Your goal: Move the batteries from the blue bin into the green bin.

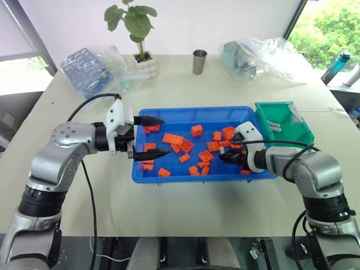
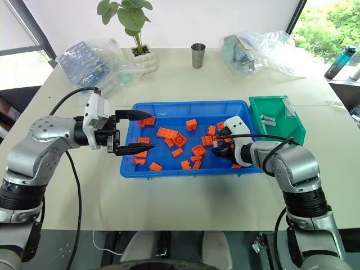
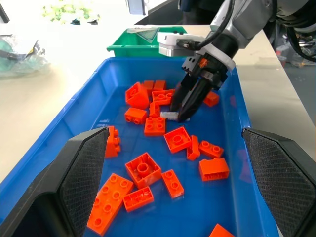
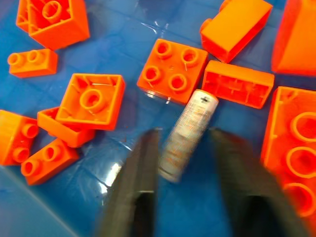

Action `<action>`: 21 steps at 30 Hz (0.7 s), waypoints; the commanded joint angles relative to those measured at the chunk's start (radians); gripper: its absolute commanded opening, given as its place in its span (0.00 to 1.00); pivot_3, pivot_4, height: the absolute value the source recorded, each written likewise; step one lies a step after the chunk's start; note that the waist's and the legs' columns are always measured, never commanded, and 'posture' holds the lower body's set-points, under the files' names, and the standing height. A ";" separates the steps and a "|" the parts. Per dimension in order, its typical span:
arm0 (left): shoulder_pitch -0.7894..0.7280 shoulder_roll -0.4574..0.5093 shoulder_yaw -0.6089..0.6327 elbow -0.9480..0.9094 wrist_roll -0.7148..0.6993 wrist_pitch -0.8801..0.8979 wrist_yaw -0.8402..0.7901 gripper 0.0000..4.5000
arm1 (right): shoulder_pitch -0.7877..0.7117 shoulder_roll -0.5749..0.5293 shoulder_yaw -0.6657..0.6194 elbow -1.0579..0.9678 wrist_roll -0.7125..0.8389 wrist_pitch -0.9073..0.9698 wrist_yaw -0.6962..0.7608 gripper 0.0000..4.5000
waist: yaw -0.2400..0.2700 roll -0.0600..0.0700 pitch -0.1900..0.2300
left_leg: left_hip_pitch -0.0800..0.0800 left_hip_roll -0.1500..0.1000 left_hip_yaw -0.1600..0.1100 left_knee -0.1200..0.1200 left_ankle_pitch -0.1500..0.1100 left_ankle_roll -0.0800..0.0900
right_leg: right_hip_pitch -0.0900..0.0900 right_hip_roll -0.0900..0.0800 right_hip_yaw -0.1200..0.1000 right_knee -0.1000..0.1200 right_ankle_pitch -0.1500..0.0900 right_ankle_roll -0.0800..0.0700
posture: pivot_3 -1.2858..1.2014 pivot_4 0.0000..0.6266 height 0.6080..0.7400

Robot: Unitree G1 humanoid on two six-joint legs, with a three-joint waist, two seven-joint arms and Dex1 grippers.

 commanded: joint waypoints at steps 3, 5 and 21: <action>-0.013 0.008 0.019 -0.002 -0.006 -0.012 -0.014 1.00 | 0.001 -0.010 -0.009 -0.051 0.015 0.029 0.006 0.01 | 0.000 0.000 0.000 | 0.000 0.000 0.000 0.000 0.000 0.000 | 0.000 0.000 0.000 0.000 0.000 0.000 | 0.52 0.24 0.82; -0.009 0.007 0.017 -0.002 -0.007 -0.014 -0.019 1.00 | -0.032 -0.014 -0.059 -0.079 0.038 0.059 0.010 0.01 | 0.001 0.000 0.000 | 0.000 0.000 0.000 0.000 0.000 0.000 | 0.000 0.000 0.000 0.000 0.000 0.000 | 0.52 0.24 0.82; -0.033 -0.011 -0.001 0.033 0.007 -0.039 -0.052 1.00 | -0.125 -0.343 -0.285 0.186 -0.042 -0.094 0.090 0.01 | -0.002 0.000 0.000 | -0.001 0.000 0.000 0.000 -0.001 0.001 | 0.000 -0.001 0.000 -0.001 0.000 0.000 | 0.52 0.24 0.82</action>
